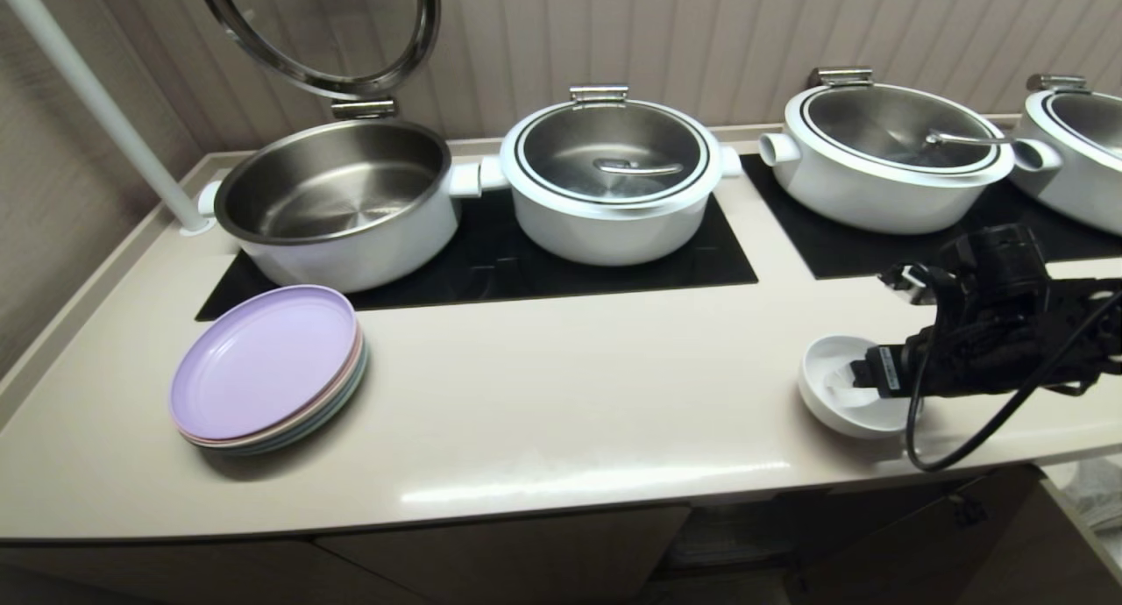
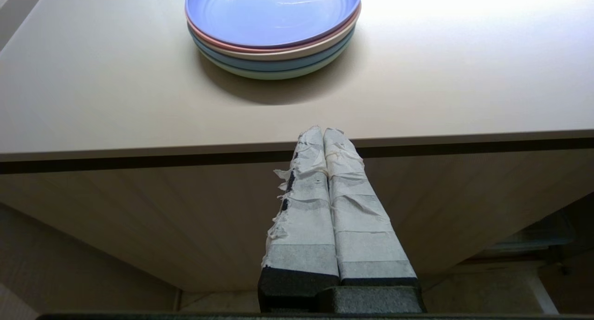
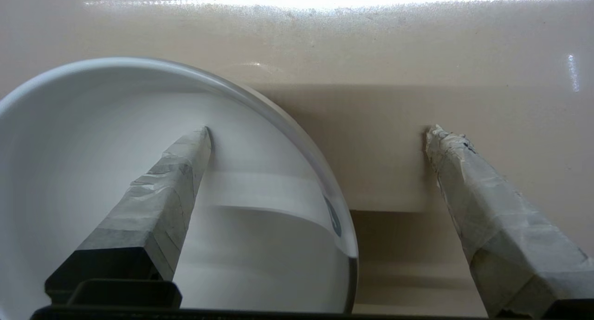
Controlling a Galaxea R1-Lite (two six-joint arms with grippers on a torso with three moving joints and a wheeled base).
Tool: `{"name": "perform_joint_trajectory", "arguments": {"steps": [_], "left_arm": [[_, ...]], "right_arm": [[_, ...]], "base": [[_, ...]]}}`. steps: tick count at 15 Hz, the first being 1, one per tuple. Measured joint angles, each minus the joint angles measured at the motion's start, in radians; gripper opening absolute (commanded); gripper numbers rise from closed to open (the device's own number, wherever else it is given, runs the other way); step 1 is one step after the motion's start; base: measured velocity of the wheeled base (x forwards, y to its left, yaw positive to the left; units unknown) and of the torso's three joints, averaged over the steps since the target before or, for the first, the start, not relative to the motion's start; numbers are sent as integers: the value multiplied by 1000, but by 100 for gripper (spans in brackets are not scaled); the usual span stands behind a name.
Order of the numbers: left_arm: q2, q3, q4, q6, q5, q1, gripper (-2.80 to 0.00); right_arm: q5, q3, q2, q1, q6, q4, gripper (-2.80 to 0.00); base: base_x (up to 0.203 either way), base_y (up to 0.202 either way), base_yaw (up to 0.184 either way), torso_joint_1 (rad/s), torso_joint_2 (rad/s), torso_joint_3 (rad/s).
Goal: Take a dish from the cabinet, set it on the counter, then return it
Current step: Pick up the bowl from the table
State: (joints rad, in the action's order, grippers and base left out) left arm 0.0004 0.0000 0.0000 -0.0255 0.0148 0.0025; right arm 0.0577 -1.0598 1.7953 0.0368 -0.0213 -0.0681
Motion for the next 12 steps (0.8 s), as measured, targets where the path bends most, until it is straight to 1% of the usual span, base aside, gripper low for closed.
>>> {"name": "perform_joint_trajectory", "arguments": {"steps": [5,6,12], "left_arm": [[0,0,0,0,0,0,-280],[0,0,0,0,0,0,-280],[0,0,0,0,0,0,-280]], "right_arm": [[1,0,0,0,-1,0,0],[0,1,0,0,-1,0,-280],[0,0,0,0,-2,0,-280]], "base": [[0,0,0,0,0,0],[0,0,0,0,0,0],[0,0,0,0,0,0]]}}
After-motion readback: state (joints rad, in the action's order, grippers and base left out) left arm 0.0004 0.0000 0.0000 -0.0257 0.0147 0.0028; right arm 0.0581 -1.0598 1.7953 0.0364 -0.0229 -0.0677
